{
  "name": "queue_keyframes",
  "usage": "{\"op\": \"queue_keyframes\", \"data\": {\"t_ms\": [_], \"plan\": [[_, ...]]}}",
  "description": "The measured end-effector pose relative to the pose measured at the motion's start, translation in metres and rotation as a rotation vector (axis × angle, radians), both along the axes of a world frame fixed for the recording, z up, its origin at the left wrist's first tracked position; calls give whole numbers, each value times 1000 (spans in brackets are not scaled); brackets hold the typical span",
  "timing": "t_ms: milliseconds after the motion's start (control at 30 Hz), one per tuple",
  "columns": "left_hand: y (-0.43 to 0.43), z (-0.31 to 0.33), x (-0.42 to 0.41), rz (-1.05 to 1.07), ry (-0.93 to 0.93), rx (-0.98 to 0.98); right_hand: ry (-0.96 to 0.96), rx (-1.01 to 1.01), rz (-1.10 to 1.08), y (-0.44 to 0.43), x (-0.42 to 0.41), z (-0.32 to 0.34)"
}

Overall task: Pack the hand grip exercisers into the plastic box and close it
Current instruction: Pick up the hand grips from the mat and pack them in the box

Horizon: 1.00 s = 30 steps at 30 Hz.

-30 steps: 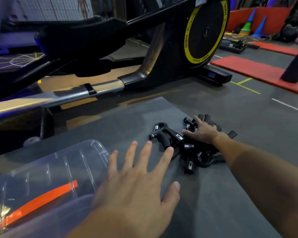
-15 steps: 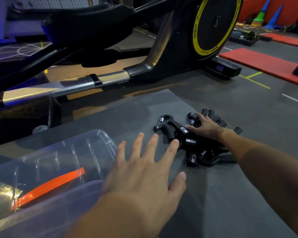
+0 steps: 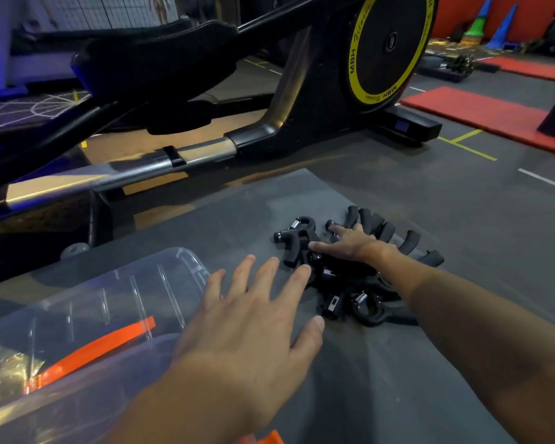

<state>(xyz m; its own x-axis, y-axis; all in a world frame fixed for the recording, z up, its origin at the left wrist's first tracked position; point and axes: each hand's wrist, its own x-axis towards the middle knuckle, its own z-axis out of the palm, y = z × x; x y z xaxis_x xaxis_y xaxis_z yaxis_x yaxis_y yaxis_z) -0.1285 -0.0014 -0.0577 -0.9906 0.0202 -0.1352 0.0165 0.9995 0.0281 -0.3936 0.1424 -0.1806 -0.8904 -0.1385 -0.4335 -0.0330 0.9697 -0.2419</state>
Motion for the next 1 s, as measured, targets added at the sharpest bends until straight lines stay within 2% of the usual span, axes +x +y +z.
{"op": "queue_keyframes", "data": {"t_ms": [133,433,700,867,1000], "plan": [[-1,1,1,-2,0,9,4,93,67,-1,21,5],[-3,-2,3,16,62,48,142,95,181,14,89,-10],[6,8,20,44,210,164,117,82,169,45,175,-11],[33,9,62,-17,197,242,99,97,162,57,221,-10],[46,1,83,-62,181,150,64,24,190,72,246,-7]]}}
